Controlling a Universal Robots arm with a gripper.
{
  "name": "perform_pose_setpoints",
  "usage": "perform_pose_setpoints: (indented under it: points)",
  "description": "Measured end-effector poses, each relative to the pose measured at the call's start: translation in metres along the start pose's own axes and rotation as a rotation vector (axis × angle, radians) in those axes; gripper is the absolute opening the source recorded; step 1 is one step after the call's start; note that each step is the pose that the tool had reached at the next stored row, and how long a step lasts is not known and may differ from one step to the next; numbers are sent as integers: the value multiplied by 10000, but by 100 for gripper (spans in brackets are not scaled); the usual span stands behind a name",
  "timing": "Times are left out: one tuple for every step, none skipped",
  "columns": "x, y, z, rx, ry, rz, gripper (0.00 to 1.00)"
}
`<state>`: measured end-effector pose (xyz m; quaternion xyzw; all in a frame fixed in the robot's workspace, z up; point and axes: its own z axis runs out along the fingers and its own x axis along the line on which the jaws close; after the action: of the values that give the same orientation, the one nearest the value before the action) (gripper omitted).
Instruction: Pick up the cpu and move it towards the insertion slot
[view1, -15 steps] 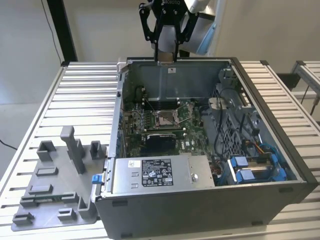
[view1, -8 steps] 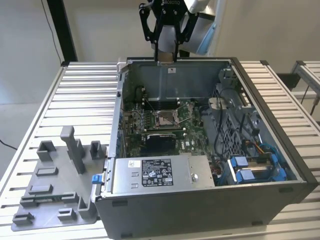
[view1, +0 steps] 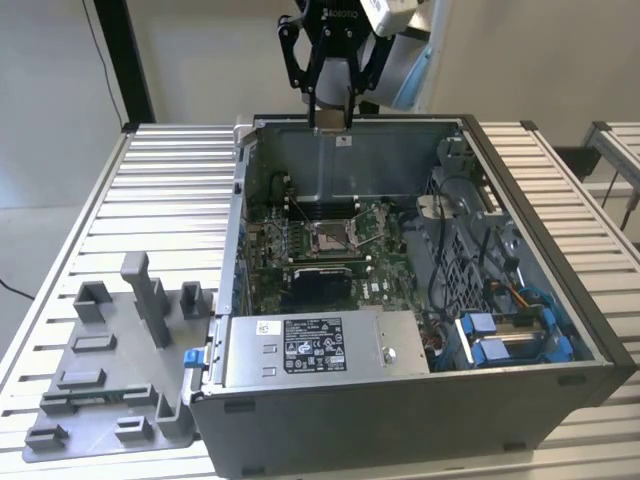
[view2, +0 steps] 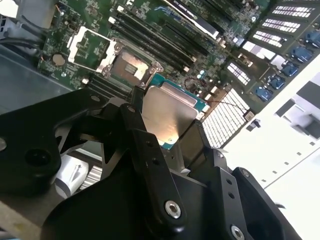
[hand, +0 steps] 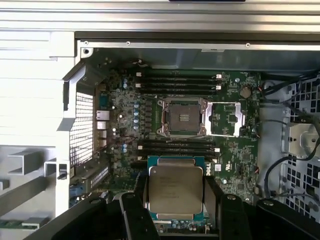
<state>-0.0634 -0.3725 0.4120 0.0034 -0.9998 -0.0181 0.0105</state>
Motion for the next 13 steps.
perform_pose_setpoints:
  points:
    - [0, 6, 18, -1, -1, 26, 0]
    - [-1, 11, 36, -3, -2, 62, 0]
    - [-1, 17, 52, -16, -3, 88, 0]
    - [-2, 22, 67, -37, -5, 109, 0]
    - [-4, 29, 81, -53, -4, 125, 0]
    - [-6, 36, 99, -62, -5, 138, 0]
    - [-9, 49, 118, -68, -6, 145, 0]
    - [-12, 69, 135, -70, -5, 147, 0]
    - [-15, 91, 155, -73, -6, 147, 0]
    - [-19, 110, 174, -75, -6, 148, 0]
    - [-26, 129, 192, -77, -6, 148, 0]
    - [-34, 149, 209, -77, -6, 149, 0]
    - [-48, 167, 225, -77, -6, 148, 0]
